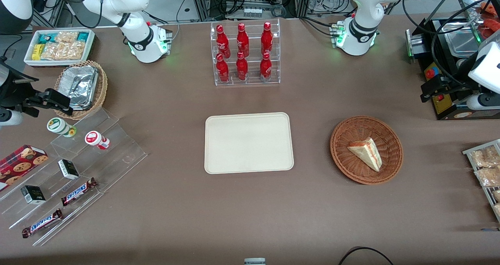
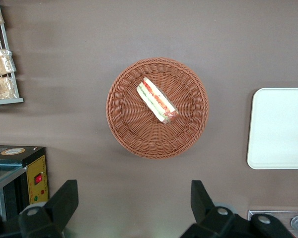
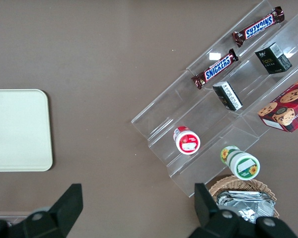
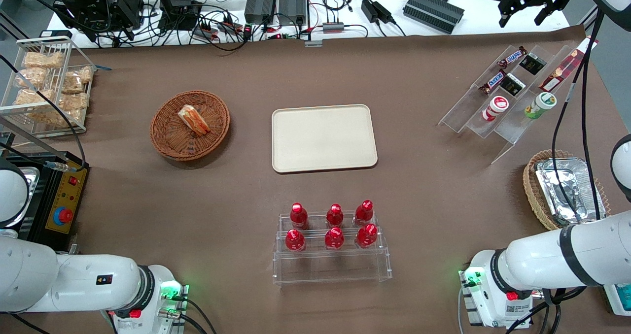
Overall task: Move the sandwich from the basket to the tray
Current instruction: 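Move the left gripper over the wicker basket above the sandwich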
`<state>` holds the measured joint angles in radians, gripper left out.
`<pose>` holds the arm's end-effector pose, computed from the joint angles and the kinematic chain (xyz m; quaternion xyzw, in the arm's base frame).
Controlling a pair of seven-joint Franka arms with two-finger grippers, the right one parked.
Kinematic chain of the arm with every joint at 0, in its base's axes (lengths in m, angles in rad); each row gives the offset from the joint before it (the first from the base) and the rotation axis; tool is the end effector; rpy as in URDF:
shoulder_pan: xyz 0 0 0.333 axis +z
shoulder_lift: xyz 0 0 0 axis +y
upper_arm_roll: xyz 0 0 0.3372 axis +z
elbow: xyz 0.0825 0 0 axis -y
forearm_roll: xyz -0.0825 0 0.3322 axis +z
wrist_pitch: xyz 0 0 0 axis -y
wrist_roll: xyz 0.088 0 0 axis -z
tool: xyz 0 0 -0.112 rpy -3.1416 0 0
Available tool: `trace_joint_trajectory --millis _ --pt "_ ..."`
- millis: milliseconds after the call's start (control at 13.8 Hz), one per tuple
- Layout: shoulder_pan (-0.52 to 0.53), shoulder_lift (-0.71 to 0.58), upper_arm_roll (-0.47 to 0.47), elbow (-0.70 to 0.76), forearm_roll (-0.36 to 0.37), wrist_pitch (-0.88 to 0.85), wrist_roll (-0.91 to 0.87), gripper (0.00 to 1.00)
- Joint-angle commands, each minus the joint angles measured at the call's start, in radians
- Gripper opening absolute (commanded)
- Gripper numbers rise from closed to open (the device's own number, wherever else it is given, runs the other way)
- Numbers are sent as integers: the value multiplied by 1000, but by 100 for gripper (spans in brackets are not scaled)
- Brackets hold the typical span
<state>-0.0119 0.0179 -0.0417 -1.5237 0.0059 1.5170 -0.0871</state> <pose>0.5027 -0.0260 0.6467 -0.9998 -0.0169 0.0121 0.0034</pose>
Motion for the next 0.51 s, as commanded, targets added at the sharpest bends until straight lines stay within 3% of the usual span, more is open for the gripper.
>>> trace_joint_trajectory --millis 0,435 --pt "-6 4 5 11 -4 -26 17 100" --pt "-6 8 5 -25 9 -37 10 100"
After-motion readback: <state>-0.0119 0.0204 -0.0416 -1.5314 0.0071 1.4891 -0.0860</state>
